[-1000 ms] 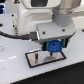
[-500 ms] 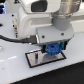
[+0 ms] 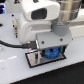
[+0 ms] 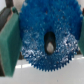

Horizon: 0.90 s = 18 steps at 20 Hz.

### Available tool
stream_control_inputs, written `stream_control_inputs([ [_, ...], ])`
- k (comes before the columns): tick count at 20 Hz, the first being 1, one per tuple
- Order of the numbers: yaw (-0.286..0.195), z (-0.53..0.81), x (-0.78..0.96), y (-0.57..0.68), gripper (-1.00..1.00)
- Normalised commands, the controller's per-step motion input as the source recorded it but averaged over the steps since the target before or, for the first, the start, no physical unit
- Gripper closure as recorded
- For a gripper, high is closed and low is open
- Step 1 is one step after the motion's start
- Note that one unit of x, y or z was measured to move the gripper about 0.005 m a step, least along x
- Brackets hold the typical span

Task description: Insert the blue gear onto the right peg, followed by the red gear

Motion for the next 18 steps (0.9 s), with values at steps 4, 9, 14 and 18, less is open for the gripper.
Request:
stream_control_inputs([
  [4,0.0,-0.09,0.05,0.04,1.0],
  [9,0.0,0.06,-0.01,0.07,-1.0],
  [14,0.0,0.32,-0.08,0.11,-1.0],
  [18,0.0,0.45,-0.29,0.12,-1.0],
])
